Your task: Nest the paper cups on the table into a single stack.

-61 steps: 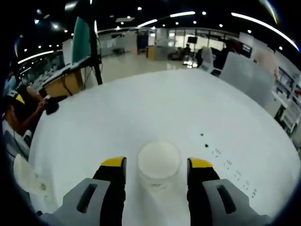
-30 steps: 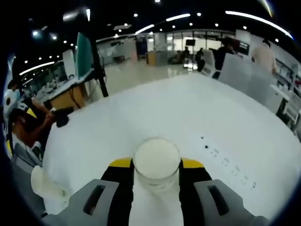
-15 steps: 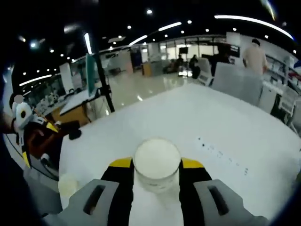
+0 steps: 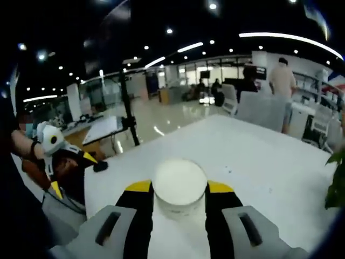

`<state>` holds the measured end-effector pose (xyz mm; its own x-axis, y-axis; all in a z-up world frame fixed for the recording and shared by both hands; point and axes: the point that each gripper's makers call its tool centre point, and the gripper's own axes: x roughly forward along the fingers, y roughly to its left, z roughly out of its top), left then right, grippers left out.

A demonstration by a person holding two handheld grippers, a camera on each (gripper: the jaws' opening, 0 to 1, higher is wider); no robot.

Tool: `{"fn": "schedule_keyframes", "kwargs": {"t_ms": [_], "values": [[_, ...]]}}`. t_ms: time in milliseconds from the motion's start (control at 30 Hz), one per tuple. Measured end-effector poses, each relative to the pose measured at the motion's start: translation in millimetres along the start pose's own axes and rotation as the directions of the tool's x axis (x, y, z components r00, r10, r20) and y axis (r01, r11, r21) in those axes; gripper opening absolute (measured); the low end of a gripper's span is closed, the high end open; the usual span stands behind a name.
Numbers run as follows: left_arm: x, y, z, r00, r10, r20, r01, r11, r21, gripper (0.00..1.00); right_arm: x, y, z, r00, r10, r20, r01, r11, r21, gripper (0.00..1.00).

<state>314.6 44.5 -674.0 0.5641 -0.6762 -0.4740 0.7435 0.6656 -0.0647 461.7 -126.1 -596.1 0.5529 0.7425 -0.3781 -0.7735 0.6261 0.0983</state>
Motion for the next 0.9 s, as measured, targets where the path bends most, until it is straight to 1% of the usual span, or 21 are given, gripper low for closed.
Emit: {"fn": "schedule_keyframes", "kwargs": {"t_ms": [100,233,400,500,533,633,700,733,800,833,900], "values": [[0.8,-5.3,-0.3,1.000,-0.015,-0.003,0.015,1.000,0.008,0.95,-17.7,7.5,2.7,0.999,-0.016,0.029,0.016,1.000,0.016,0.34],[1.9,-8.7,-2.5,0.999,-0.034,-0.013,0.034,0.999,0.017,0.95,-33.1,15.8,6.4,0.996,-0.039,0.077,0.034,0.998,0.060,0.34],[2.2,-12.2,-0.4,0.999,-0.052,-0.005,0.052,0.998,0.019,0.95,-39.6,32.2,2.3,0.991,-0.028,0.131,0.007,0.987,0.158,0.34],[1.5,-15.9,1.8,0.998,-0.065,-0.001,0.065,0.998,0.019,0.94,-39.0,44.6,-1.3,0.990,-0.013,0.137,-0.010,0.986,0.166,0.34],[1.5,-17.4,4.0,0.997,-0.071,0.008,0.071,0.997,0.017,0.94,-38.1,50.9,-0.8,0.989,0.005,0.151,-0.032,0.983,0.181,0.34],[1.2,-20.3,5.6,0.997,-0.078,0.010,0.077,0.997,0.018,0.94,-36.1,61.0,-0.8,0.985,0.020,0.170,-0.059,0.973,0.224,0.34],[1.6,-24.0,8.3,0.996,-0.091,0.021,0.091,0.996,0.008,0.94,-34.6,72.7,0.6,0.978,0.040,0.207,-0.098,0.955,0.281,0.34],[1.3,-26.0,12.5,0.994,-0.099,0.036,0.099,0.995,-0.015,0.93,-34.5,75.9,0.3,0.976,0.042,0.215,-0.104,0.952,0.289,0.34],[0.2,-26.6,16.5,0.993,-0.105,0.049,0.106,0.994,-0.008,0.92,-32.3,86.7,-1.7,0.971,0.060,0.230,-0.134,0.937,0.324,0.34],[-0.2,-25.5,17.6,0.994,-0.098,0.053,0.098,0.995,0.001,0.92,-31.5,91.4,-1.8,0.969,0.071,0.237,-0.152,0.927,0.343,0.34],[-0.5,-26.5,18.3,0.993,-0.106,0.054,0.107,0.994,-0.007,0.92,-29.3,98.0,-2.6,0.966,0.082,0.246,-0.169,0.918,0.359,0.34]]}}
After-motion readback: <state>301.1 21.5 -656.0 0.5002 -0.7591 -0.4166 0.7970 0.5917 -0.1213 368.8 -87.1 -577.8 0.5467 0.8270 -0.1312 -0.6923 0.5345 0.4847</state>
